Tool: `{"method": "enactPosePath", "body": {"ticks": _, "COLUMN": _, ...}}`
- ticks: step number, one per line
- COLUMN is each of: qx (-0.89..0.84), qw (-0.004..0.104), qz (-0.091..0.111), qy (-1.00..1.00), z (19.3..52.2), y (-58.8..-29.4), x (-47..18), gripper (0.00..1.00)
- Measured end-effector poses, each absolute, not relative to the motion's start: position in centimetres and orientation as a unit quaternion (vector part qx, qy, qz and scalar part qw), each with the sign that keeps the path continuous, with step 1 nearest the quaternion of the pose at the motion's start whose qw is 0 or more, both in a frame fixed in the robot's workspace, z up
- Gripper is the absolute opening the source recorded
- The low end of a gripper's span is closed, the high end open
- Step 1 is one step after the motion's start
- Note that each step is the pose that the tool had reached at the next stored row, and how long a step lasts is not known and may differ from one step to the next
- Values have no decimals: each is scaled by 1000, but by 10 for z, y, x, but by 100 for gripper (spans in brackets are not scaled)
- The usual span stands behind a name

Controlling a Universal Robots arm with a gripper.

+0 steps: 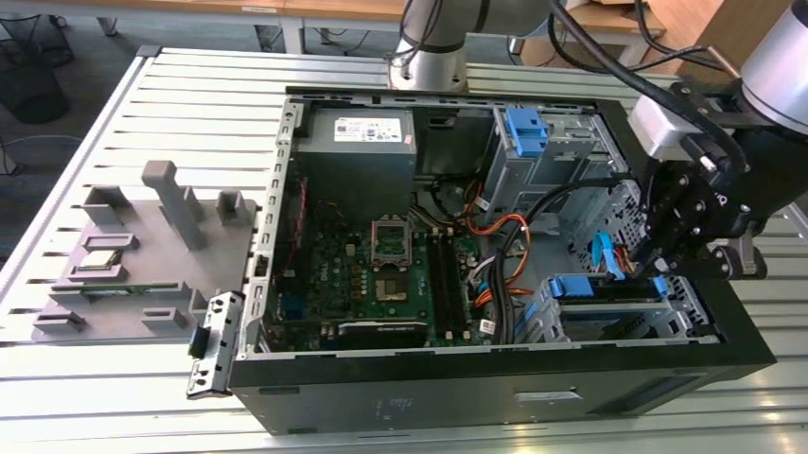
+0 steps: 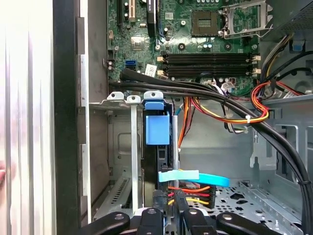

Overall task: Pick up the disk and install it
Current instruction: 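Insert the second disk wire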

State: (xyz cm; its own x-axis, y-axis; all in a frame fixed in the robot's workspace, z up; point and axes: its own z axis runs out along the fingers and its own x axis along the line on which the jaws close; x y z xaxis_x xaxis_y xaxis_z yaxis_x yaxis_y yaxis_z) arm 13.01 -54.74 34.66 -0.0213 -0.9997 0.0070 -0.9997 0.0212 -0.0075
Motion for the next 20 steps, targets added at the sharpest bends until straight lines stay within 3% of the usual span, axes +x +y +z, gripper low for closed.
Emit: {"method": "enactPosePath", "body": {"ticks": 20, "qx": -700, "qw": 0, "qz": -5, "qy": 715, "z": 355, "y": -548, "x": 120, "gripper": 24}}
